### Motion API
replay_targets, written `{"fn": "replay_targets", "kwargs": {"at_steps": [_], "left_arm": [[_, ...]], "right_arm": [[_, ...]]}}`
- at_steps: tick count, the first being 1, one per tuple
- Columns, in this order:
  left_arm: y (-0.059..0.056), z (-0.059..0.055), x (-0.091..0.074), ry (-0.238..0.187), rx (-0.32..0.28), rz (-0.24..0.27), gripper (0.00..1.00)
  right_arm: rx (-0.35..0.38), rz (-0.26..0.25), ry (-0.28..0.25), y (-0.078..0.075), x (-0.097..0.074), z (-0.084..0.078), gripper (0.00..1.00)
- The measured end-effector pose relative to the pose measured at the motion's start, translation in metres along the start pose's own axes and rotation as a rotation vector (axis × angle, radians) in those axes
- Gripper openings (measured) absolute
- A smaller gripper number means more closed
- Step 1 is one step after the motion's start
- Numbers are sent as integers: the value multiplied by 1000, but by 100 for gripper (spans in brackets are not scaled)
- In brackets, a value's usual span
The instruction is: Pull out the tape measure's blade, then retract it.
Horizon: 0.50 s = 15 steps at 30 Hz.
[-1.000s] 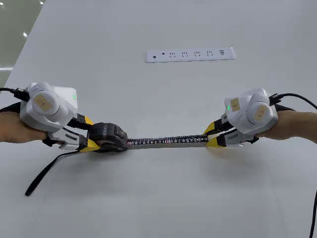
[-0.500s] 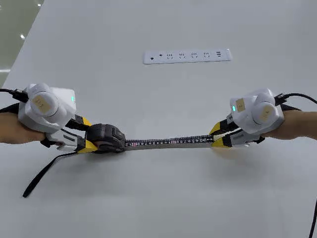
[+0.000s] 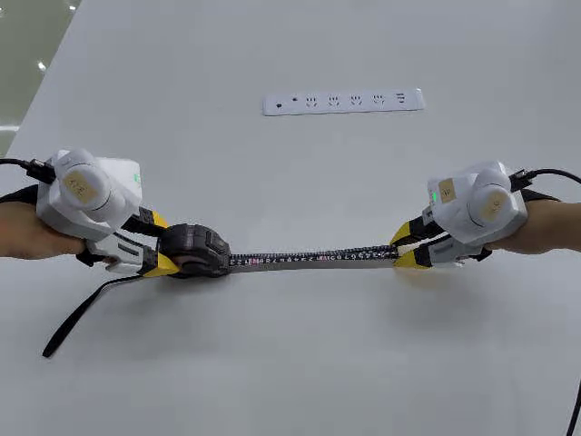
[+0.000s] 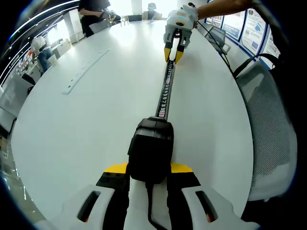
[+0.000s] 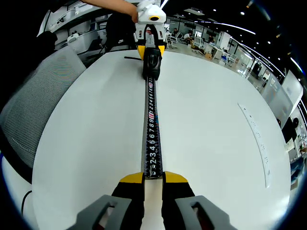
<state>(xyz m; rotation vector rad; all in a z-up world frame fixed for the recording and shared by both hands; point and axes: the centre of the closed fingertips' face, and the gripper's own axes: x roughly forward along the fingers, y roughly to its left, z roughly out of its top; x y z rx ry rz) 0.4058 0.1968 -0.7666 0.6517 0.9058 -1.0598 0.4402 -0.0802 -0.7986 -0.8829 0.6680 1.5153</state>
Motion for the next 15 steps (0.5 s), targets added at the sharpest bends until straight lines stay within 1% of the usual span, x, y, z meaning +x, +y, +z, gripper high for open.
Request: {"fn": "replay_targets", "kwargs": {"at_steps": [9, 11, 15], "left_arm": [[0, 0, 0, -4, 0, -1, 25], [-1, 0, 0, -3, 8, -2, 25], [-1, 0, 0, -5, 11, -1, 25]], "right_arm": [[-4, 0, 12, 2, 2, 0, 9], [-3, 5, 14, 3, 3, 0, 10], [0, -4, 15, 2, 3, 1, 11]]}}
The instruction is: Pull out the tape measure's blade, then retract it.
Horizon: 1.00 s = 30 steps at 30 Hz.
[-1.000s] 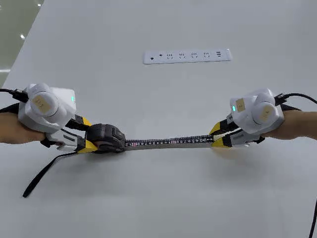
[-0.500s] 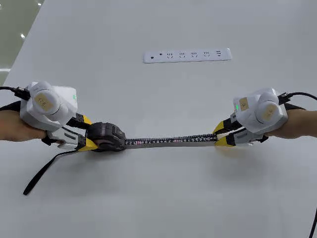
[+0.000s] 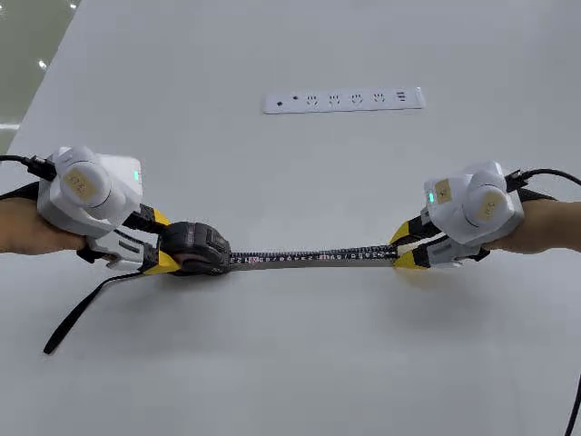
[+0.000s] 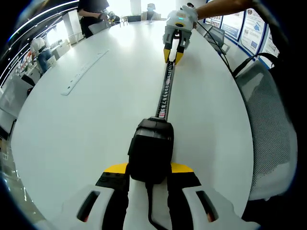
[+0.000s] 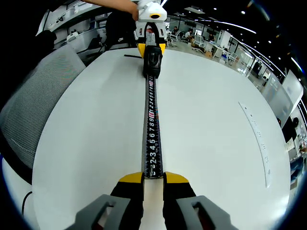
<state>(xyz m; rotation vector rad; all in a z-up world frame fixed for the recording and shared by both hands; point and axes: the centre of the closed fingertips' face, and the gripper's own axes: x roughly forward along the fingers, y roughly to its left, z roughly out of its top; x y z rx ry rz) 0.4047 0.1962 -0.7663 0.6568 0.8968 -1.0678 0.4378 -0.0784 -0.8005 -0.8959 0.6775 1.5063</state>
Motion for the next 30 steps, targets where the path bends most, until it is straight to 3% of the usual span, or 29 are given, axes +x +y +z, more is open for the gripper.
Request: {"fn": "replay_targets", "kwargs": {"at_steps": [18, 24, 30], "left_arm": [[1, -1, -2, 19, 18, 9, 27], [-1, -4, -5, 22, 6, 8, 30], [-4, -8, -9, 24, -7, 7, 39]], "right_arm": [[2, 2, 26, 4, -2, -4, 17], [8, -10, 25, 3, -6, -4, 22], [14, -24, 18, 1, -11, -5, 28]]}}
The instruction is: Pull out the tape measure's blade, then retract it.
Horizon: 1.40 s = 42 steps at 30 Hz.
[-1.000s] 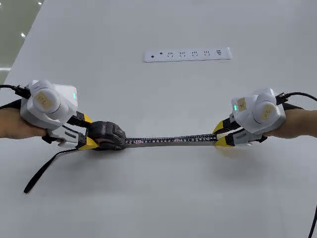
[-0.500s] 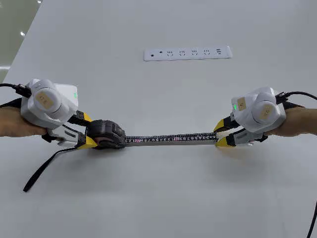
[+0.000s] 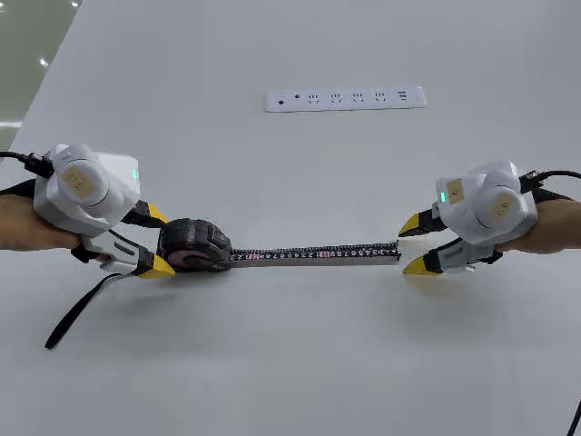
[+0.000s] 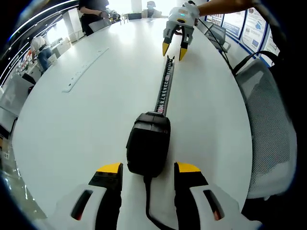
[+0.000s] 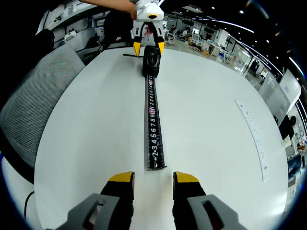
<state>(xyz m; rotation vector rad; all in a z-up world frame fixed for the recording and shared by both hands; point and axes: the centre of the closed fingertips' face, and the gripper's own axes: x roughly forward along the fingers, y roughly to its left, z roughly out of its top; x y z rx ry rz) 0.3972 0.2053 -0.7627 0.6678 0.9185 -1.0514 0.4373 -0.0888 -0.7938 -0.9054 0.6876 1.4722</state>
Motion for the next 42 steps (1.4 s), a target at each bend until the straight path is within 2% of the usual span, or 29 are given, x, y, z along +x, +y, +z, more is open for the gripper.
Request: {"fn": "replay_targets", "kwargs": {"at_steps": [4, 13, 19, 24, 33, 37, 42], "left_arm": [[-4, -2, -3, 0, -15, -5, 48], [-18, -10, -7, 15, -19, -12, 56], [-25, -13, -11, 7, -38, -8, 62], [-32, -13, -15, -17, -64, 6, 66], [-53, -16, -18, -63, -113, 24, 70], [-62, -15, -18, -87, -138, 34, 71], [-73, -12, -18, -129, -173, 51, 74]], "right_arm": [[15, -2, -3, 3, -4, -1, 33], [24, -5, -6, 13, -13, -4, 41], [50, -14, -16, 21, -18, -4, 47], [70, -29, -31, 30, -24, 0, 51], [90, -48, -54, 49, -30, 5, 57], [94, -54, -56, 54, -29, 3, 59], [143, -78, -82, 58, -29, -1, 64]]}}
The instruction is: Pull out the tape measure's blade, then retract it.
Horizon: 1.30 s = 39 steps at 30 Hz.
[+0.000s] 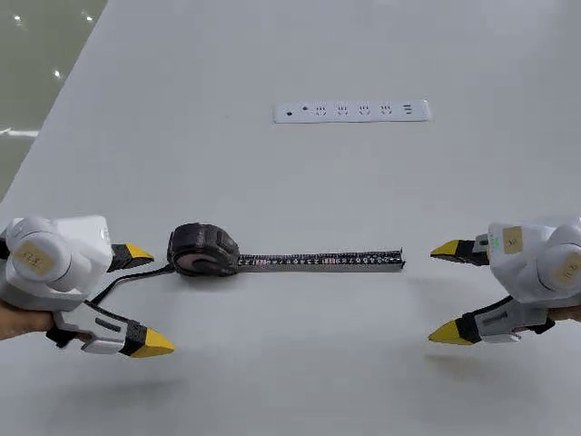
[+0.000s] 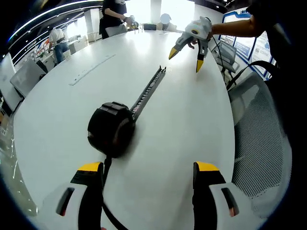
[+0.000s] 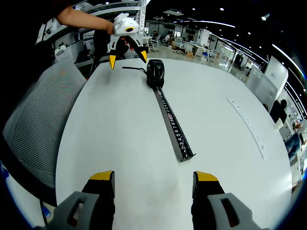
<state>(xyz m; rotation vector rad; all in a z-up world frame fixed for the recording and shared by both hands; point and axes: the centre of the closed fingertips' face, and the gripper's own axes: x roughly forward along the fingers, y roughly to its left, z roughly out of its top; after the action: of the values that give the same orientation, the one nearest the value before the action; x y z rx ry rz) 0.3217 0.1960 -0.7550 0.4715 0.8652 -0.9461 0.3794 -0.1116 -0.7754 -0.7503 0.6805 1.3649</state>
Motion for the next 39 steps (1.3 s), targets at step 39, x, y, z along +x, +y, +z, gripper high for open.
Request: {"fn": "replay_targets", "kwargs": {"at_steps": [39], "left_arm": [[-37, 34, -16, -338, -303, 278, 99]], "right_arm": [[422, -270, -184, 46, -10, 22, 99]]}}
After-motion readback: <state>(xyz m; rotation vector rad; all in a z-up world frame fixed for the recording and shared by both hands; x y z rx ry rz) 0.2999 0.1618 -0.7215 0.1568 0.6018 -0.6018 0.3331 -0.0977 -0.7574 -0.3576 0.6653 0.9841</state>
